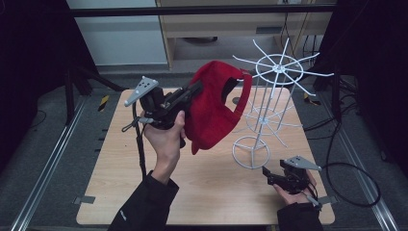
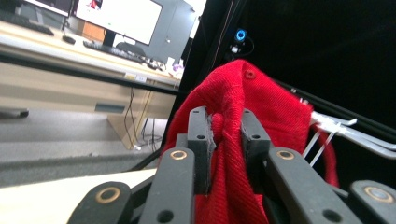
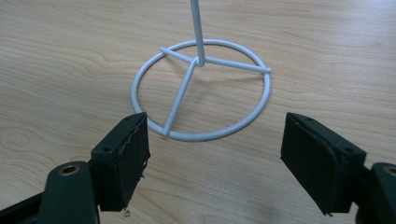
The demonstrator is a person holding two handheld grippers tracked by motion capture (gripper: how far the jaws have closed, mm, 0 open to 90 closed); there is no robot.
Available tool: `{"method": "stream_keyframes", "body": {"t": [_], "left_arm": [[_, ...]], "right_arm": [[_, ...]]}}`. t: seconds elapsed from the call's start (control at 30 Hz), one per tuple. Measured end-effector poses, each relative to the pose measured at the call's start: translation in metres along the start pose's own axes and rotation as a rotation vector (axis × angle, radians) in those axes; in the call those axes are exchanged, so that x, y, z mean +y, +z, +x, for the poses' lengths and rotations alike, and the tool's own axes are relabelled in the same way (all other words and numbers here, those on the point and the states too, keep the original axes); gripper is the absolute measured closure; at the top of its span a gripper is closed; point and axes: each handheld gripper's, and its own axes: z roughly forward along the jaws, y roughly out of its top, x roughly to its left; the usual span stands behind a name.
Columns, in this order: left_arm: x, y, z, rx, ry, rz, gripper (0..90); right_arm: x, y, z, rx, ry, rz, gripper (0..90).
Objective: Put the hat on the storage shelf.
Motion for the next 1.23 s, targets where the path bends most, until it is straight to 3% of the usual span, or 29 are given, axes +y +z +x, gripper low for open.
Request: {"method": "stream_keyframes", "body": {"t": [0.27,0.43,0.67,0.7,0.83,0.87,1.0,1.03,1.07,1.13,1.17,1.2,1.23], "left_arm": [[-0.023,0.002,0.0,-0.008,0.044,0.072,74.5],[-0.035,0.002,0.002,-0.015,0.115,0.11,71.4],[-0.039,-0.011,0.01,-0.029,0.196,0.122,57.4],[-0.039,-0.015,0.013,-0.027,0.204,0.117,52.0],[-0.043,-0.044,0.029,-0.012,0.236,0.101,43.5],[-0.043,-0.044,0.029,-0.012,0.236,0.101,41.9],[-0.06,-0.074,0.059,0.044,0.24,0.125,38.6],[-0.06,-0.074,0.059,0.044,0.24,0.125,37.3],[-0.072,-0.084,0.073,0.067,0.237,0.141,36.1],[-0.086,-0.094,0.088,0.1,0.241,0.177,34.6],[-0.086,-0.094,0.088,0.1,0.241,0.177,34.2],[-0.101,-0.102,0.106,0.143,0.231,0.204,33.0],[-0.101,-0.102,0.106,0.143,0.231,0.204,33.0]], "right_arm": [[0.0,0.001,0.0,0.001,0.0,0.004,24.1],[-0.001,0.001,0.0,0.0,0.001,0.005,24.1],[-0.001,0.001,-0.001,-0.002,0.003,0.003,24.0],[-0.001,0.001,-0.001,-0.002,0.008,0.002,24.0],[-0.002,0.001,-0.002,-0.005,0.005,0.002,23.9],[-0.002,0.001,-0.002,-0.006,0.008,0.002,23.9],[-0.002,0.0,-0.003,-0.012,0.004,-0.001,23.8],[-0.002,0.0,-0.003,-0.012,0.004,-0.001,23.8],[-0.003,0.001,-0.004,-0.015,0.004,-0.001,23.8],[-0.003,0.0,-0.004,-0.017,0.007,-0.002,23.8],[-0.003,0.0,-0.004,-0.017,0.007,-0.002,23.8],[-0.003,0.0,-0.004,-0.019,0.005,-0.006,23.7],[-0.003,0.0,-0.004,-0.019,0.011,-0.002,23.7]]}}
